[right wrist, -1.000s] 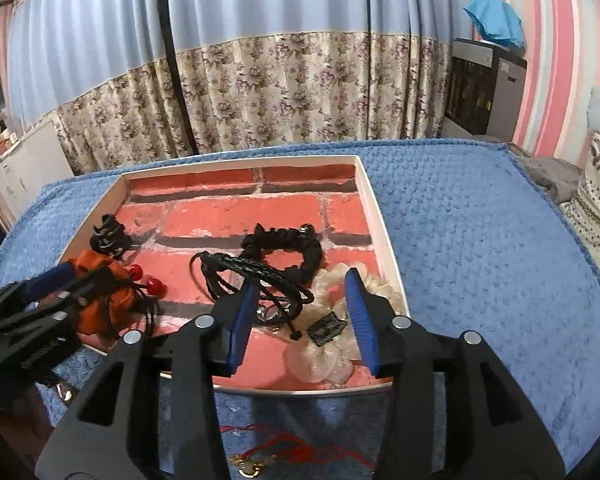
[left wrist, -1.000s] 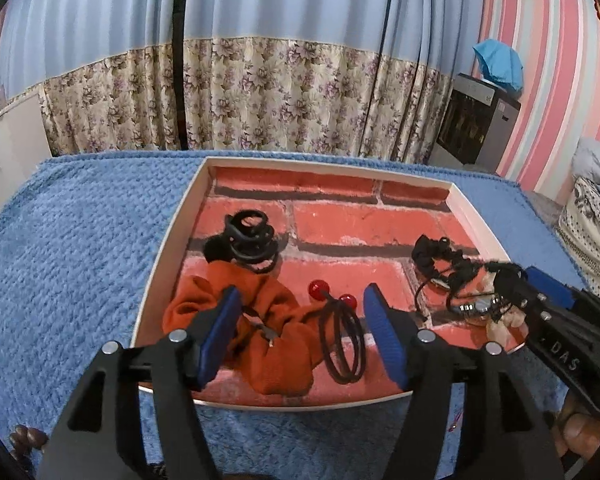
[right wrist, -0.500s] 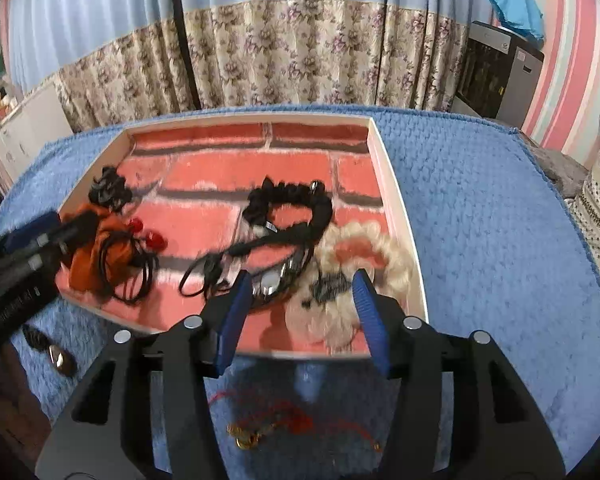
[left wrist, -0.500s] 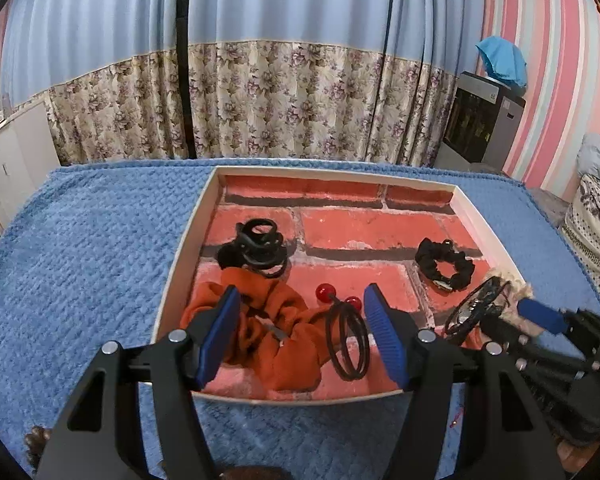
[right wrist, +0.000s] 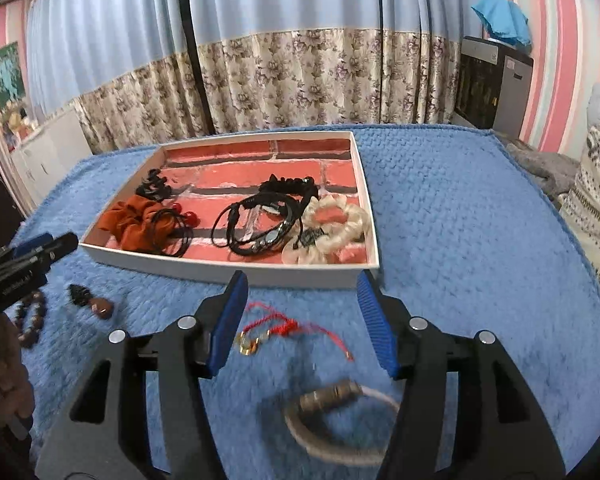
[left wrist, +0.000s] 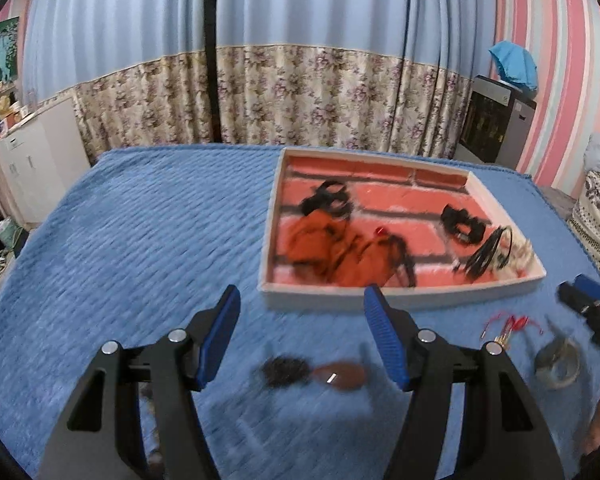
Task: Organize jewelry
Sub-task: 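Move both tools back toward the pendant necklace and red-string charm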
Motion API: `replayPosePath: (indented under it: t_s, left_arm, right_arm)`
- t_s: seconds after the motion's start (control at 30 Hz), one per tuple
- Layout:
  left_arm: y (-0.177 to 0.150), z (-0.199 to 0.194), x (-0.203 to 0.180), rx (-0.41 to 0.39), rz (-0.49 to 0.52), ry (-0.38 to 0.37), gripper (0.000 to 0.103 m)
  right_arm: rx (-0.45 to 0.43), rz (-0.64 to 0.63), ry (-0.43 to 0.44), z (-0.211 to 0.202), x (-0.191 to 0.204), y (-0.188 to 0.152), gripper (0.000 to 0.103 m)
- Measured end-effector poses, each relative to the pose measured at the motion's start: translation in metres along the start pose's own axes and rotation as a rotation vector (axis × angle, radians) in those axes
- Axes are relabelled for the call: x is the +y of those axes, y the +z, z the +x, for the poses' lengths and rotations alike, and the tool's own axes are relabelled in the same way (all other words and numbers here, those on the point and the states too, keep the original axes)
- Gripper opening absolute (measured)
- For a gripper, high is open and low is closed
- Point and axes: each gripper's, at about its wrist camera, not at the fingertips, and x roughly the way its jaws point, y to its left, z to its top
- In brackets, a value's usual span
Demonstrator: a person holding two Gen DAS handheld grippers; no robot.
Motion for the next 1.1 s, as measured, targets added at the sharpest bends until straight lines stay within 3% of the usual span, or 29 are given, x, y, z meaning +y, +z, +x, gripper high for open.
replayPosePath:
  t_s: [0.23,0.43,0.83,0.97,1.1]
  left_arm:
    - [-0.039,-0.025,0.011,0.020,-0.015,-0.012,0.063]
    - [-0.056,-0.015,0.006,0.061,-0.009,-0.031,0.063]
    - [-0.041,0.019,-0.001,0.105,-0.013,-0.012,0.063]
    - [-0.038,0.031,0.003,0.142,-0.018,-0.006,0.063]
    - [-0.036,0.035,0.006,0.144,-0.031,-0.029,0.065]
  right_arm:
    - [-0.030,-0.003,0.042,-0.029,-0.001,-0.029,0.058]
    - [-0.006,-0.005,0.081,-0.018,0.021,-0.035,0.062]
    - [0.082,-0.006,0.028,0.040,0.053,-0.027,0.070]
    - [0.090,-0.017,-0.040,0.050,0.055,-0.023,0.074]
    - [0.090,-0.061,-0.022,0.057,0.063,-0.020,0.074]
